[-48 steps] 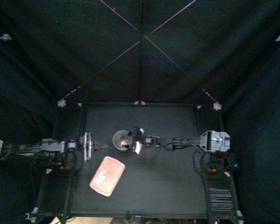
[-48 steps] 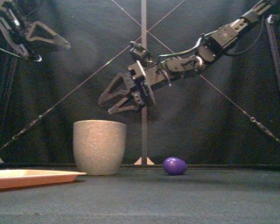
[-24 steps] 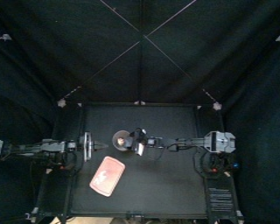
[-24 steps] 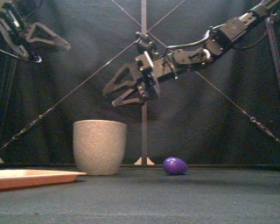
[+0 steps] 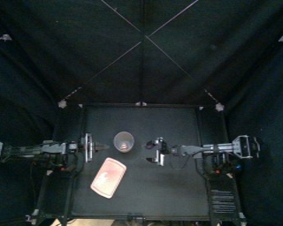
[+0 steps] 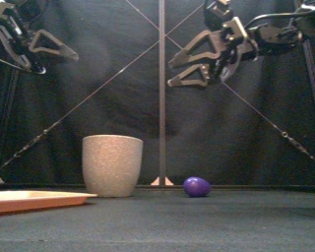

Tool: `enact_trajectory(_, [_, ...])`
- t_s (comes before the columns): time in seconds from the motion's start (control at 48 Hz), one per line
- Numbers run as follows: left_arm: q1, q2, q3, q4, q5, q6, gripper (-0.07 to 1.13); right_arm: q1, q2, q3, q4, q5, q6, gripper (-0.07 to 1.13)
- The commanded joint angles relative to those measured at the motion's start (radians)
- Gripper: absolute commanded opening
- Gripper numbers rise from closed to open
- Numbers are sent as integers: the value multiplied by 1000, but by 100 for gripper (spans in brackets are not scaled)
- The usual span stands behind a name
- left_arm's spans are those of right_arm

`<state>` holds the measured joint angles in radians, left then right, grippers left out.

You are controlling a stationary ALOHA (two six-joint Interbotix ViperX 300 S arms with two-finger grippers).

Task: Pick the onion then place it in the grey bowl
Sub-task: Drop onion in the grey bowl and return to neutral

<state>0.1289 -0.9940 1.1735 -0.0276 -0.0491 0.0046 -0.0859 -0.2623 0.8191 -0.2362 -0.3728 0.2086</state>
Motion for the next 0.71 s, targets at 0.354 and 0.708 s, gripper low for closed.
enact_trajectory(0.354, [17, 3, 14, -6, -12, -3, 2, 17, -215, 124, 2, -11, 8, 101])
enact_trajectory(0.708, [17, 3, 9, -9, -12, 0, 2, 40, -219, 143, 29, -11, 9, 101])
